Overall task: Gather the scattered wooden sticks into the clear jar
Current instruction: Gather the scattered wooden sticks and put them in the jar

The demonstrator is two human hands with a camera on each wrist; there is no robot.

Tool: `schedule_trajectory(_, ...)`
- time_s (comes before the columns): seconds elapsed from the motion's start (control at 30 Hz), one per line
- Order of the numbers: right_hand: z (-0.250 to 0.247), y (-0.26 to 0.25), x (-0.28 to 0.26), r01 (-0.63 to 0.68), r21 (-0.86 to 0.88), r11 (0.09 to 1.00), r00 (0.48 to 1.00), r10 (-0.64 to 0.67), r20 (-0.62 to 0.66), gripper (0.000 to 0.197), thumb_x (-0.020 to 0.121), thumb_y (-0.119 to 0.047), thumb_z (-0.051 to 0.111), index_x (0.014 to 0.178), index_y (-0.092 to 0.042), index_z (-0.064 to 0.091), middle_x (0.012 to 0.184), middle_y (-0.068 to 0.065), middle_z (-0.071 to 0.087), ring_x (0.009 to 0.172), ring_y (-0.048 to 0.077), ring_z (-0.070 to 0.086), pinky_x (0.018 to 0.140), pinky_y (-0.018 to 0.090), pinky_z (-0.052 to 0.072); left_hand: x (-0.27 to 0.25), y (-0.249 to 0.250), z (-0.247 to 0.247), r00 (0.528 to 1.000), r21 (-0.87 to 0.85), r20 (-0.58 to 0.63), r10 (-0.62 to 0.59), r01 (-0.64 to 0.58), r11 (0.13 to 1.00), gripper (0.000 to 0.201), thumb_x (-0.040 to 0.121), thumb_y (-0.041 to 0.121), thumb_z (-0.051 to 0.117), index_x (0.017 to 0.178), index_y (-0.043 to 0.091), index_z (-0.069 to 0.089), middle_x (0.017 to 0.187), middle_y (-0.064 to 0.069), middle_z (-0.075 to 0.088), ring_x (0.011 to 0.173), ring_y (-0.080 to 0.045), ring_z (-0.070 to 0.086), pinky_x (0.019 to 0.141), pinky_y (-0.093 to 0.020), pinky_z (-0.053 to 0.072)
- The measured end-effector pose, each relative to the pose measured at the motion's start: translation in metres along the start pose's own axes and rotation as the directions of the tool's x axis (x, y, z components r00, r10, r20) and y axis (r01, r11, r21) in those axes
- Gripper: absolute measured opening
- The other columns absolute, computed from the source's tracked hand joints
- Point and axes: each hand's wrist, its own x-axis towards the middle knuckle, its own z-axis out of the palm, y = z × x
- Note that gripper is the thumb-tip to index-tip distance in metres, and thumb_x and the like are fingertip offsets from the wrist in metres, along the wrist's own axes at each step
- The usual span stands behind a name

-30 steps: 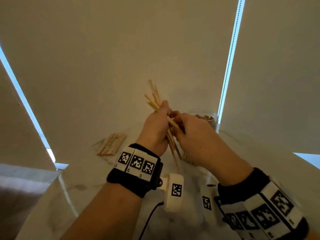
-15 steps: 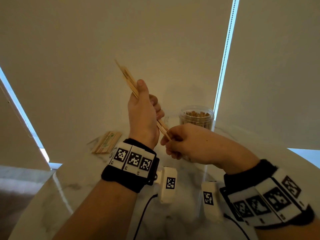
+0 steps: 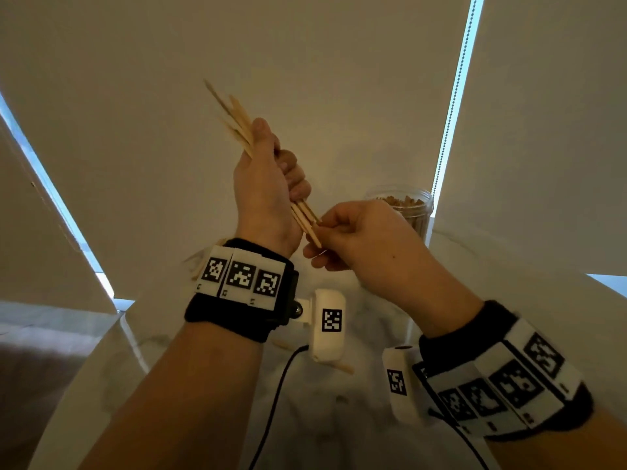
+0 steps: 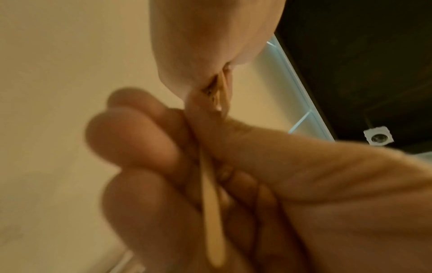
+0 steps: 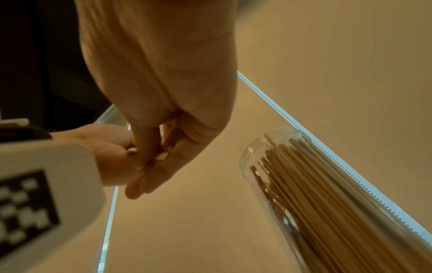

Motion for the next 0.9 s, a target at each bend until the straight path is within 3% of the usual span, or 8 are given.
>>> schedule_trajectory(0.13,-0.007,0.007,0.000,-0.017,-0.208,0.978,0.990,0.045,0.130,0.045,0.103,-0.045,0.043,0.094,-0.012,0.073,0.082,-0.007,0.076,0.075,0.009,0.072,0.080,0.029,0.057,0.010,0.019,-0.011,0.998,0.152,-0.031,0.045,-0.040,0.988,0.038,0.108,0.043,0.045,0.078,0.020,0.042,0.055,0.007,0.032,0.044,-0.008,0.021,0.037,-0.022,0.018)
schedule_trajectory(0.2,-0.014,0.016,0.000,-0.085,-0.314,0.946,0.962,0.160,0.221,0.038,0.102,-0.043,0.044,0.093,-0.018,0.072,0.081,-0.007,0.076,0.074,0.011,0.071,0.077,0.028,0.057,0.017,0.036,-0.022,0.997,0.173,-0.047,0.061,-0.052,0.984,0.037,0.107,0.044,0.046,0.079,0.020,0.044,0.054,0.007,0.033,0.044,-0.007,0.022,0.037,-0.022,0.020)
schedule_trajectory(0.3,-0.008,0.025,-0.004,-0.097,-0.548,0.831,0.837,0.366,0.406,0.015,0.092,-0.035,0.067,0.093,-0.021,0.073,0.081,-0.006,0.074,0.071,0.010,0.069,0.074,0.029,0.059,0.023,0.049,-0.034,0.997,0.176,-0.046,0.060,-0.051,0.983,0.038,0.107,0.045,0.047,0.079,0.020,0.045,0.055,0.007,0.035,0.044,-0.007,0.023,0.036,-0.021,0.021)
schedule_trajectory(0.37,0.002,0.026,-0.010,-0.078,-0.668,0.740,0.737,0.494,0.461,0.023,0.081,-0.037,0.078,0.094,-0.018,0.074,0.077,-0.005,0.071,0.065,0.008,0.064,0.064,0.025,0.056,0.023,0.049,-0.034,0.998,0.183,-0.027,0.048,-0.042,0.982,0.038,0.106,0.045,0.048,0.078,0.020,0.045,0.055,0.007,0.035,0.044,-0.006,0.023,0.036,-0.021,0.022)
schedule_trajectory(0.43,0.010,0.023,-0.016,-0.041,-0.755,0.655,0.688,0.567,0.454,0.031,0.078,-0.039,0.081,0.098,-0.016,0.074,0.077,-0.004,0.070,0.067,0.011,0.064,0.059,0.023,0.050,0.021,0.048,-0.030,0.999,0.189,-0.004,0.035,-0.034,0.981,0.038,0.106,0.044,0.048,0.078,0.020,0.045,0.055,0.007,0.034,0.044,-0.006,0.023,0.037,-0.021,0.021)
schedule_trajectory(0.63,0.026,0.018,-0.022,0.098,-0.852,0.514,0.670,0.599,0.439,0.035,0.084,-0.031,0.076,0.111,-0.009,0.071,0.108,0.006,0.072,0.100,0.024,0.067,0.087,0.033,0.053,0.018,0.048,-0.024,0.999,0.187,0.026,0.029,-0.033,0.982,0.037,0.107,0.043,0.048,0.078,0.020,0.043,0.056,0.007,0.033,0.044,-0.006,0.022,0.038,-0.021,0.020)
schedule_trajectory(0.77,0.025,0.019,-0.022,0.104,-0.846,0.522,0.671,0.592,0.448,0.024,0.086,-0.024,0.069,0.102,-0.007,0.075,0.094,0.008,0.074,0.081,0.020,0.067,0.080,0.034,0.056,0.018,0.049,-0.025,1.000,0.181,0.026,0.010,-0.014,0.983,0.037,0.106,0.043,0.049,0.078,0.020,0.045,0.056,0.007,0.033,0.045,-0.006,0.022,0.038,-0.020,0.021)
schedule_trajectory(0.9,0.006,0.018,-0.016,0.020,-0.839,0.543,0.760,0.537,0.366,0.028,0.091,-0.029,0.059,0.089,-0.005,0.074,0.074,0.003,0.071,0.069,0.022,0.067,0.072,0.032,0.057,0.019,0.043,-0.024,0.999,0.187,0.029,-0.026,0.020,0.982,0.037,0.105,0.044,0.052,0.077,0.021,0.046,0.056,0.007,0.032,0.046,-0.007,0.021,0.038,-0.020,0.020)
